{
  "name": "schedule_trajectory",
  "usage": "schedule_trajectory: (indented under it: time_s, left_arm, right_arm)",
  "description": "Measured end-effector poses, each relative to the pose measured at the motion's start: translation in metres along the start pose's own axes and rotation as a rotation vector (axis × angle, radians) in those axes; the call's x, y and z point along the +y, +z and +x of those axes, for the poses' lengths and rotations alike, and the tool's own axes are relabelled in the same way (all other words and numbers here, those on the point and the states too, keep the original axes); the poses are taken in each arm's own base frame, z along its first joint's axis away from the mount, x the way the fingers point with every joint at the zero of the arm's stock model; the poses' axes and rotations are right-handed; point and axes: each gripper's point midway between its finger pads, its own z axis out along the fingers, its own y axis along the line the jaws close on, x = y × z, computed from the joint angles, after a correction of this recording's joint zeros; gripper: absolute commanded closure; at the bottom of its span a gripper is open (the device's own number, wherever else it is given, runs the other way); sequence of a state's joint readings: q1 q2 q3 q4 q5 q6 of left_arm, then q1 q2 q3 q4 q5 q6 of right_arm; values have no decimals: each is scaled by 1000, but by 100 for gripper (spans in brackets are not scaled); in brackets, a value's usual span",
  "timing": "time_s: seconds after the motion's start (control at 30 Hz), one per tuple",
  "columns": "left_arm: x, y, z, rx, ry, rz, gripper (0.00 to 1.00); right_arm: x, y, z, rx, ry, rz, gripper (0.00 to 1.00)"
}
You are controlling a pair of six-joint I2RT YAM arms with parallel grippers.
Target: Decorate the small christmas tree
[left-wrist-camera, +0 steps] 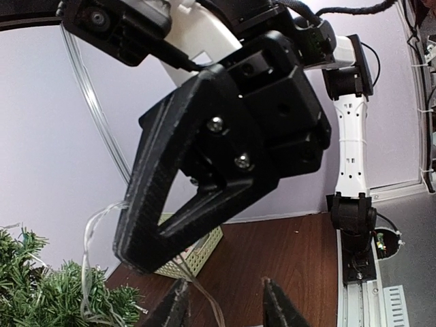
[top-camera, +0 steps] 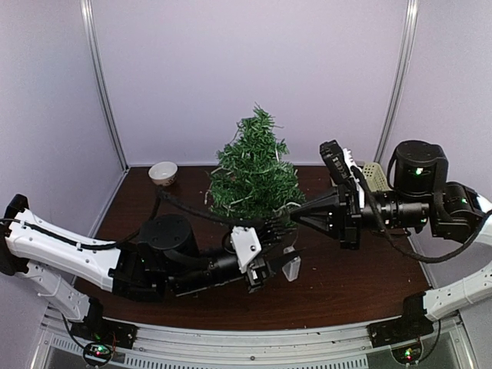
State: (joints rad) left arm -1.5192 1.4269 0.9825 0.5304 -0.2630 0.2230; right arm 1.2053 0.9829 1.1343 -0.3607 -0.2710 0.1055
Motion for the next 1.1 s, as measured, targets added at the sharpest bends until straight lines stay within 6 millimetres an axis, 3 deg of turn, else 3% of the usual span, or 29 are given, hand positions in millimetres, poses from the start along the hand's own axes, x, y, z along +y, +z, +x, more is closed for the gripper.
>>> schedule_trajectory:
  time_s: [0.2, 0.27, 0.37, 0.5, 0.57, 0.7, 0.87, 0.97, 1.1]
  left_arm:
    - [12, 6, -1, 17, -17, -72, 66]
    - [14, 10, -2, 21, -22, -85, 75]
    - [13, 13, -2, 22, -33, -84, 98]
    - [8, 14, -2, 22, -30, -52, 100]
    - [3, 15, -2, 25, -26, -15, 100]
    - [-12, 12, -4, 50, -13, 99, 100]
    - [-41, -7, -1, 113, -6, 291, 100]
    - [-52, -17, 2, 168, -9, 383, 100]
    - [-65, -29, 7, 259, -12, 486, 100]
  right_arm:
    - [2, -3, -3, -18, 3, -5, 100]
    - [3, -3, -4, -24, 2, -6, 100]
    - [2, -3, -3, -25, 2, -1, 100]
    - [0, -5, -3, -30, 5, 8, 99]
    - [0, -8, 1, -30, 9, 12, 94]
    - [-1, -16, 6, -35, 17, 29, 63]
    - [-13, -38, -7, -100, 13, 115, 33]
    - [-20, -54, -16, -145, 15, 171, 26]
    - [-36, -64, -19, -164, 8, 270, 32]
